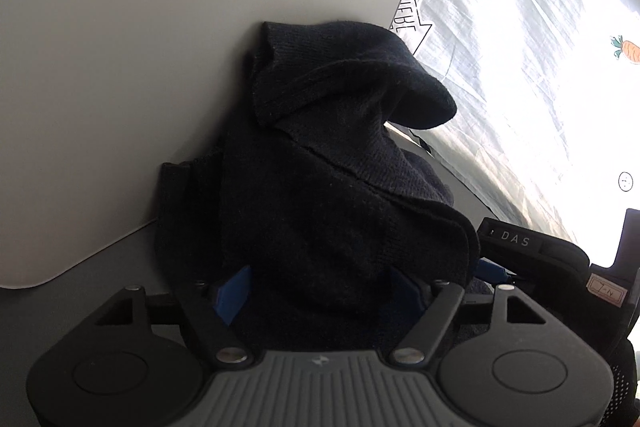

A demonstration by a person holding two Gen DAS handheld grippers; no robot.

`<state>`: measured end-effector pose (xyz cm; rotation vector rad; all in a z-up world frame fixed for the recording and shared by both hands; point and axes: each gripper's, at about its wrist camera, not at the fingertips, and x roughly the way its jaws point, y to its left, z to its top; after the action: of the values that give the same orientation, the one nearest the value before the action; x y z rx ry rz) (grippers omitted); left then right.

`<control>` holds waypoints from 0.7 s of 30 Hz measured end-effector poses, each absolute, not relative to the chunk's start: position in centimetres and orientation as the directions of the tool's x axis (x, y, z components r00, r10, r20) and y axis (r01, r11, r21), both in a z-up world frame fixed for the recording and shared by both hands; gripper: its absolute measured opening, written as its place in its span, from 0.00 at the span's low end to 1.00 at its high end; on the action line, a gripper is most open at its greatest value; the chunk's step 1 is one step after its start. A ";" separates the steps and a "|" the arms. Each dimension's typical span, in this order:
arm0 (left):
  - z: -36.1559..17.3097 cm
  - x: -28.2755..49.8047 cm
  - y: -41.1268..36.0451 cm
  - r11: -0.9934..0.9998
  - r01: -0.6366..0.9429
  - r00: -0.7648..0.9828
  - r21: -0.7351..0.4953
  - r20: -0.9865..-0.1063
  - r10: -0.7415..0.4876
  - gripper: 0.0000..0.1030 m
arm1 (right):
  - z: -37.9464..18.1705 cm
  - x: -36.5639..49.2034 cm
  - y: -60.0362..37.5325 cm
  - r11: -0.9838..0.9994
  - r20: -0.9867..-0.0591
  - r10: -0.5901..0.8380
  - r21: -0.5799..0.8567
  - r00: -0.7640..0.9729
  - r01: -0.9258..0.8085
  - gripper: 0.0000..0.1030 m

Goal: Fold clothes
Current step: 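Grasp the navy sweater with the left tool while the right tool grasps it too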

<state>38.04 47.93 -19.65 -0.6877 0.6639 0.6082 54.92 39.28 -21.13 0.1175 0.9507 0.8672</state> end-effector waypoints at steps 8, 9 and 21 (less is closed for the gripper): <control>-18.6 36.8 46.6 0.618 -0.674 0.672 -0.404 -0.683 0.286 0.28 | -18.3 53.6 35.0 0.672 -0.588 0.712 0.411 0.385 -0.615 0.11; -18.2 36.4 46.3 0.619 -0.669 0.677 -0.410 -0.679 0.282 0.16 | -17.7 53.3 33.7 0.675 -0.574 0.715 0.420 0.399 -0.606 0.11; -13.6 32.0 31.3 0.819 -0.414 0.742 -0.397 -0.668 0.051 0.07 | -12.9 44.9 9.0 0.839 -0.538 0.532 0.231 0.654 -0.492 0.11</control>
<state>31.98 31.31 -13.64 -0.5623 0.6938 0.2702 44.94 8.98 -12.87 0.0670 0.6310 0.5807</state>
